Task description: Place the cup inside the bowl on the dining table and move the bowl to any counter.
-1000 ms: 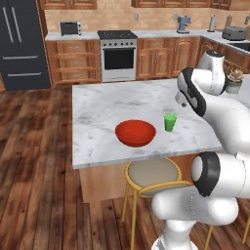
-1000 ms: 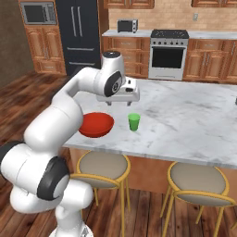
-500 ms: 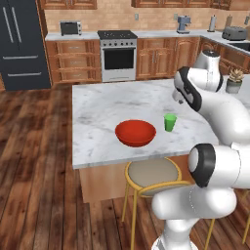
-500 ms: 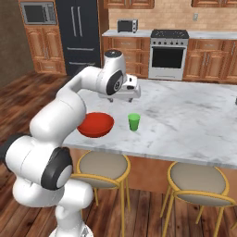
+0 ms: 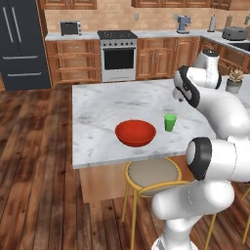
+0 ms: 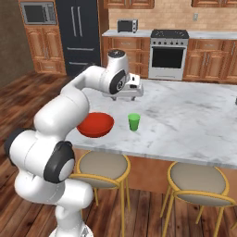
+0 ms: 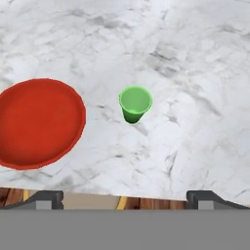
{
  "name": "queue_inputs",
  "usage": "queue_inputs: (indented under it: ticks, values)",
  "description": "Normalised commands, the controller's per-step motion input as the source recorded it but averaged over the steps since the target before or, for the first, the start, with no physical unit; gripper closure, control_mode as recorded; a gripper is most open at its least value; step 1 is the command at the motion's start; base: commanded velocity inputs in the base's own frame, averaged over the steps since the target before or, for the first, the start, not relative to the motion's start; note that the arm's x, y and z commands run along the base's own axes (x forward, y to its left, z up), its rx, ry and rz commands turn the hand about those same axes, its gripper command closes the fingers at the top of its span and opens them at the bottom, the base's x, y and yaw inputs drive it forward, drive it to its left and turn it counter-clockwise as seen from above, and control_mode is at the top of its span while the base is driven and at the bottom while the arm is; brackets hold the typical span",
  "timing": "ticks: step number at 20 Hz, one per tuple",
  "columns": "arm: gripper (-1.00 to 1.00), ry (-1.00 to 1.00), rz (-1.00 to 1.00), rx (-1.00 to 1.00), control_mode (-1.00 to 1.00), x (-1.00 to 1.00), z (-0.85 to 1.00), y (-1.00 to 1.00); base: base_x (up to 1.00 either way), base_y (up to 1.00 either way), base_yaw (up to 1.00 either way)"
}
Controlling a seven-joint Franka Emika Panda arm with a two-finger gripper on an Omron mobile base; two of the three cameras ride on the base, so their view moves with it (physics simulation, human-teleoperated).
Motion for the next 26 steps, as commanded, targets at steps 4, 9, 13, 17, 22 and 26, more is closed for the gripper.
queue_inputs:
  ticks: [4, 9, 13, 17, 22, 26]
  values:
    - [-1.00, -0.01, 0.00, 0.00, -1.00, 0.14, 0.00, -0.16, 0.00, 0.00, 0.00]
    - [-1.00, -0.01, 0.00, 0.00, -1.00, 0.16, 0.00, -0.10, 0.00, 0.00, 0.00]
    - [-1.00, -0.03, 0.00, 0.00, -1.00, 0.23, 0.00, -0.03, 0.00, 0.00, 0.00]
    - [-1.00, -0.05, 0.00, 0.00, -1.00, 0.24, 0.00, -0.01, 0.00, 0.00, 0.00]
    - [-1.00, -0.04, 0.00, 0.00, -1.00, 0.20, 0.00, 0.00, 0.00, 0.00, 0.00]
    - [-1.00, -0.05, 0.00, 0.00, -1.00, 0.17, 0.00, -0.04, 0.00, 0.00, 0.00]
